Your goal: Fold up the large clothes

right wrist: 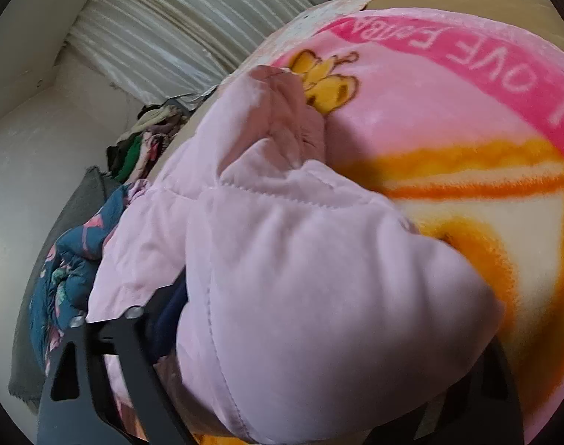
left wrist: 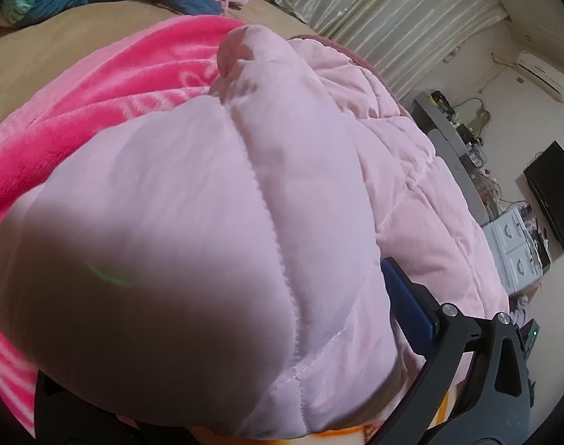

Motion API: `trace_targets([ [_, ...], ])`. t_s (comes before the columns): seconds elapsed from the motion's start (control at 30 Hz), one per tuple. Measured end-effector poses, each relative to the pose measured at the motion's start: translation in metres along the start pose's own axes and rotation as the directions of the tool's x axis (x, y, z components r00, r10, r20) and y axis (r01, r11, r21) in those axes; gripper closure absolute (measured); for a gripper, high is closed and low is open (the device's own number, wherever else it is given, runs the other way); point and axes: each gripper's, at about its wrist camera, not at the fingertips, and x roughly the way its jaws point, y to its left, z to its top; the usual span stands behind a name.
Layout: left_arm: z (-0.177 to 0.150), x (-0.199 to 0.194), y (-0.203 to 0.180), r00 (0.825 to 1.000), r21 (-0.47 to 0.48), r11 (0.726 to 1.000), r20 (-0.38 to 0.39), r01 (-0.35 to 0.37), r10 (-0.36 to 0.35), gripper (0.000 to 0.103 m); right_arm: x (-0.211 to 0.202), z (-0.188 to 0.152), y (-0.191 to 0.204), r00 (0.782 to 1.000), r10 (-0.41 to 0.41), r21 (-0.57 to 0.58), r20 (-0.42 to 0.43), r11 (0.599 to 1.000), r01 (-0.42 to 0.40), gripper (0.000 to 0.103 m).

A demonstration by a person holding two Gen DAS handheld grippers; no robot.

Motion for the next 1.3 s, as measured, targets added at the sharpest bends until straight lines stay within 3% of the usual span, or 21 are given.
trace_targets([
  [0.03,0.0,0.0,0.001,1.0,0.0,1.0,-0.001,0.004,-0.004,0.01,-0.001,0.0,0.002,1.0,0.007,-0.012,0.002,1.0,-0.007,0.035],
  [0.1,0.001,-0.002,-0.003,1.0,0.022,1.0,0.008,0.006,-0.006,0.023,-0.004,0.002,0.01,1.0,0.008,-0.052,0.012,0.999,-0.008,0.046],
  [0.17,0.0,-0.01,-0.018,0.999,0.094,0.995,0.045,-0.028,0.024,0.045,-0.009,0.003,0.024,0.999,-0.009,-0.126,0.032,0.992,0.013,0.06],
  [0.27,-0.001,-0.02,-0.036,0.995,0.186,0.98,0.091,-0.066,0.049,0.06,-0.019,0.0,0.051,0.995,-0.053,-0.251,0.08,0.965,0.072,0.067],
  [0.37,0.002,-0.029,-0.044,0.993,0.203,0.977,0.102,-0.072,0.052,0.066,-0.032,-0.005,0.08,0.987,-0.081,-0.369,0.141,0.921,0.128,0.071],
  [0.57,0.002,-0.07,-0.069,0.983,0.276,0.96,0.181,-0.057,0.006,0.07,-0.068,-0.019,0.128,0.974,-0.027,-0.508,0.223,0.85,0.14,0.073],
  [0.73,-0.014,-0.101,-0.097,0.974,0.363,0.929,0.224,-0.064,-0.021,0.071,-0.096,-0.042,0.149,0.965,-0.016,-0.588,0.262,0.791,0.172,0.074],
  [0.9,-0.036,-0.126,-0.11,0.973,0.441,0.894,0.231,-0.075,-0.032,0.071,-0.126,-0.065,0.152,0.962,-0.013,-0.631,0.272,0.752,0.189,0.075],
  [1.13,-0.067,-0.151,-0.1,0.974,0.456,0.884,0.227,-0.1,-0.007,0.071,-0.161,-0.112,0.153,0.954,0.002,-0.688,0.3,0.694,0.215,0.075],
  [1.3,-0.085,-0.166,-0.09,0.972,0.452,0.884,0.235,-0.117,0.008,0.071,-0.183,-0.138,0.143,0.953,0.009,-0.686,0.302,0.697,0.211,0.075],
])
